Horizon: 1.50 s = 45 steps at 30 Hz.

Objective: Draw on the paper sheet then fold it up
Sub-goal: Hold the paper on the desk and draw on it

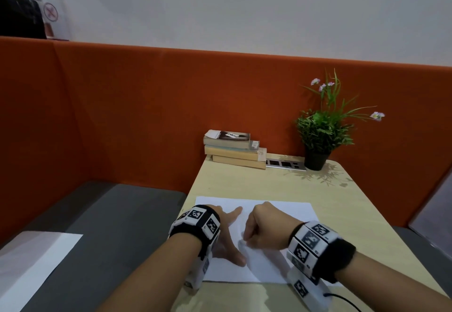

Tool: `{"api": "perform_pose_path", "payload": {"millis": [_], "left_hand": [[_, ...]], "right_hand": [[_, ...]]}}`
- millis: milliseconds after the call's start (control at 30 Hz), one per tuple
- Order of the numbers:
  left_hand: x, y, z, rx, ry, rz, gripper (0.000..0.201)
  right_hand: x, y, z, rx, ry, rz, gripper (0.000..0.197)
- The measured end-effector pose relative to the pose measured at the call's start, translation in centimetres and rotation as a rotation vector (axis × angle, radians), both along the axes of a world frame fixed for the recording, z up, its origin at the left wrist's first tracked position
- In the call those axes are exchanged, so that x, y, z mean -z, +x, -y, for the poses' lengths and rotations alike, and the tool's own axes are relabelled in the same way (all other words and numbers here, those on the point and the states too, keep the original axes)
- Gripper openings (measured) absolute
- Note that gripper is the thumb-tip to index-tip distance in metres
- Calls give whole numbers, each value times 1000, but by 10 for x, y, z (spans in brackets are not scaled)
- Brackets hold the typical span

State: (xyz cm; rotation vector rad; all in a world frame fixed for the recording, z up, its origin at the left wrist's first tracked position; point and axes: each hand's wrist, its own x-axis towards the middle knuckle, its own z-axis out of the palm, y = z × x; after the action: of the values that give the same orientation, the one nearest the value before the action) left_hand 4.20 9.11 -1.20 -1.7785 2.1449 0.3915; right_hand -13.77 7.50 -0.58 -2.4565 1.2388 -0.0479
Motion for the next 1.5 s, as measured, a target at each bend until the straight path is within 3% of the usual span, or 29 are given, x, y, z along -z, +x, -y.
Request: {"api": "perform_pose_path", "payload": {"millis": [133,267,467,700,1000,1100,1267,1500], "left_hand": [[2,1,-2,4,-31,-26,137],[1,0,-1,-23,-11,-19,139],[-6,-2,-5,3,-30,-57,106],[7,1,-2,-24,-52,-17,140],[1,2,2,-36,27,-69,144],[1,2,1,-50,30,-64,142],[3,2,2,-26,0,-39,132],[-4,-1,2,-40,37,-30,140]], "right_hand": [[-1,-11,-12,-112,71,-68,17],[-11,0,2,-50,65,-42,13],[-8,28,24,54,-21,14,15],[-2,5,0,-55,124,25,11],[-3,23,43,180,-19,45,15],[0,23,43,181,-9,52,14],[0,19,21,33,92,0,7],[-5,28,49,206,-38,34,9]]}}
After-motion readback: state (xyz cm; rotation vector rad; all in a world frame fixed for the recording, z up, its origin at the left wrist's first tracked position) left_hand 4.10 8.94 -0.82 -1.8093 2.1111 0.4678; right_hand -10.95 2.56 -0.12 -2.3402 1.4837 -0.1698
